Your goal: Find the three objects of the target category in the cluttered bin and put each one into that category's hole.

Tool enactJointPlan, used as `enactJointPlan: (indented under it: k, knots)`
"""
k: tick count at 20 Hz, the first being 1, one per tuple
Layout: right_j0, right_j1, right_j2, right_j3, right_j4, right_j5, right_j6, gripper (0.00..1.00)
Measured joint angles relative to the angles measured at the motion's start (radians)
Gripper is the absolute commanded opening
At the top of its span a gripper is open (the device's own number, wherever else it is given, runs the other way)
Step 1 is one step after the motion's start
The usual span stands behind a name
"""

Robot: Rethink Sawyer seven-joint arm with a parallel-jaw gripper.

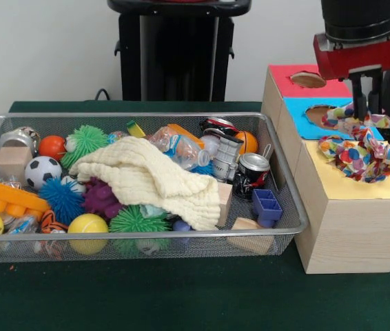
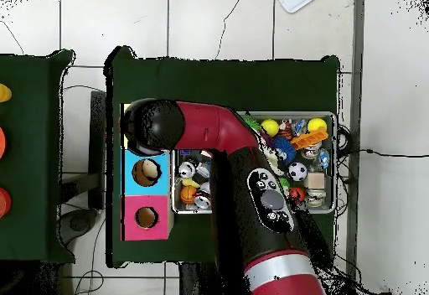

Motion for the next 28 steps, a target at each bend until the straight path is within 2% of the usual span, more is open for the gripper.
enactJointPlan:
  k: [15,28]
  knots:
    - [0.057,0.070,-0.057,-0.031,-0.015,-0.093,0.000,0.00]
    - [0.083,0.090,-0.085,-0.057,-0.008,-0.098,0.000,0.00]
